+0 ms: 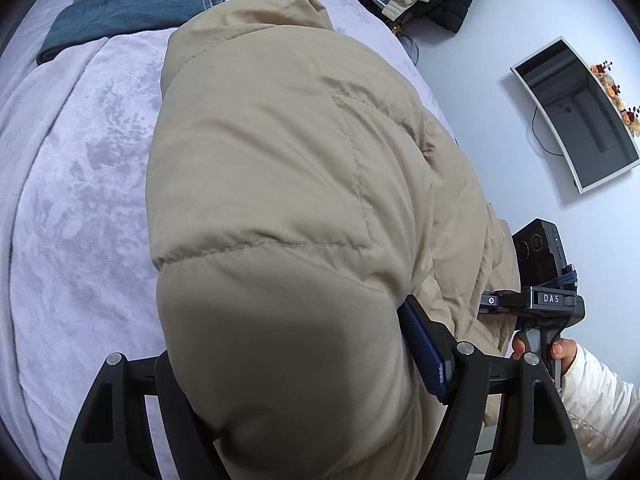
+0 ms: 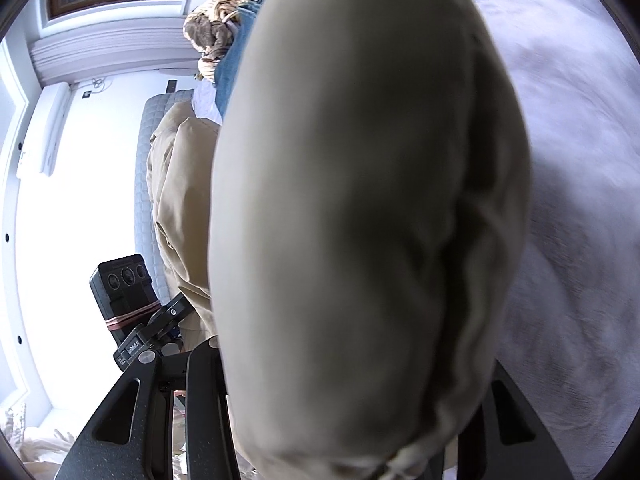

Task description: Fold large clothes

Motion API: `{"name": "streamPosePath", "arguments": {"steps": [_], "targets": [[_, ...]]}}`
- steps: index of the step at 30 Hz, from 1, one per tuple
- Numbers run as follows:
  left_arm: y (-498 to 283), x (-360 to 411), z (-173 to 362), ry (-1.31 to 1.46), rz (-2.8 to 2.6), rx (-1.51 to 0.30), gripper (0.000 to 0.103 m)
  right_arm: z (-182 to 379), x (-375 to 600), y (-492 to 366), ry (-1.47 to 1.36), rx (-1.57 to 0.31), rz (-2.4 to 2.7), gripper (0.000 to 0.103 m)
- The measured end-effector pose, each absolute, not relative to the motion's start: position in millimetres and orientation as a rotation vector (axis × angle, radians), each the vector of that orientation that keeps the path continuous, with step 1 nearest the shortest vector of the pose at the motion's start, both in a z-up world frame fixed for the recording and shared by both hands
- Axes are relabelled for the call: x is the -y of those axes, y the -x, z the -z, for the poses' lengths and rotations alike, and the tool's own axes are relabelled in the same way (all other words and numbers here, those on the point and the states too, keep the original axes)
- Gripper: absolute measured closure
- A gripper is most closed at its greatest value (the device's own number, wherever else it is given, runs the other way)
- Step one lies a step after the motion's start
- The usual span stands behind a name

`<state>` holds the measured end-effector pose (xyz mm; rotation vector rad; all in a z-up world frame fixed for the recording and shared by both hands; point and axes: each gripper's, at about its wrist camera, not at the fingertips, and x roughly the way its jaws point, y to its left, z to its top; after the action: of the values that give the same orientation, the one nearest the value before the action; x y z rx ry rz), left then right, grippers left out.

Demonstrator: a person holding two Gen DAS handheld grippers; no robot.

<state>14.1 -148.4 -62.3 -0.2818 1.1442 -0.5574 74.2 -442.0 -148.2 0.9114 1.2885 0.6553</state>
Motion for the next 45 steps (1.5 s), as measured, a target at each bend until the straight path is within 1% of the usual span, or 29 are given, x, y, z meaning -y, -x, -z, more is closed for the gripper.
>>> {"name": "streamPosePath", "arguments": {"steps": [4, 8, 12, 17, 19, 24, 28, 29, 30, 32, 35, 40, 43, 45], "targets": [[-30.8, 105.9, 54.9, 0.270, 0.561, -1.129, 0.025, 142.8, 408.4, -91.7, -0.900, -1.269, -0.656, 0.055], [-57.6, 48.4, 52.5, 0.264, 0.539, -1.117, 0.025, 150.0, 363.8, -112.1, -0.896, -1.251, -0.655, 0.055], [-88.9, -7.5, 60.0, 0.281, 0.475, -1.110, 0.025, 153.4, 311.4, -146.5, -0.884, -1.243, -0.671, 0.055], [-124.7, -56.5, 81.2, 0.301, 0.412, -1.104, 0.024, 166.8, 255.2, -195.4, -0.855, -1.262, -0.692, 0.055], [-135.4, -68.1, 94.1, 0.311, 0.389, -1.104, 0.024, 171.6, 230.1, -210.9, -0.843, -1.267, -0.688, 0.055], [-154.0, -79.9, 134.4, 0.341, 0.329, -1.149, 0.023, 195.4, 211.1, -241.8, -0.780, -1.313, -0.644, 0.055], [-153.0, -82.5, 142.8, 0.330, 0.310, -1.143, 0.019, 203.0, 211.0, -250.5, -0.761, -1.341, -0.617, 0.053], [-154.4, -83.2, 145.2, 0.320, 0.304, -1.144, 0.018, 200.6, 211.8, -249.8, -0.752, -1.344, -0.604, 0.052], [-153.6, -82.2, 145.8, 0.314, 0.296, -1.145, 0.017, 195.3, 217.3, -242.6, -0.742, -1.347, -0.588, 0.047], [-152.7, -81.3, 146.1, 0.306, 0.284, -1.147, 0.017, 176.3, 227.9, -230.2, -0.715, -1.345, -0.547, 0.042], [-153.9, -81.5, 146.2, 0.302, 0.266, -1.147, 0.017, 150.3, 246.5, -221.3, -0.638, -1.300, -0.478, 0.042], [-149.0, -77.0, 137.4, 0.285, 0.249, -1.145, 0.016, 97.8, 260.8, -175.2, -0.517, -1.163, -0.419, 0.042], [-146.6, -74.9, 134.7, 0.281, 0.244, -1.144, 0.016, 73.1, 239.6, -190.4, -0.496, -1.102, -0.482, 0.042], [-146.4, -74.5, 134.0, 0.281, 0.243, -1.145, 0.016, 67.4, 207.7, -207.0, -0.480, -1.120, -0.503, 0.042]]}}
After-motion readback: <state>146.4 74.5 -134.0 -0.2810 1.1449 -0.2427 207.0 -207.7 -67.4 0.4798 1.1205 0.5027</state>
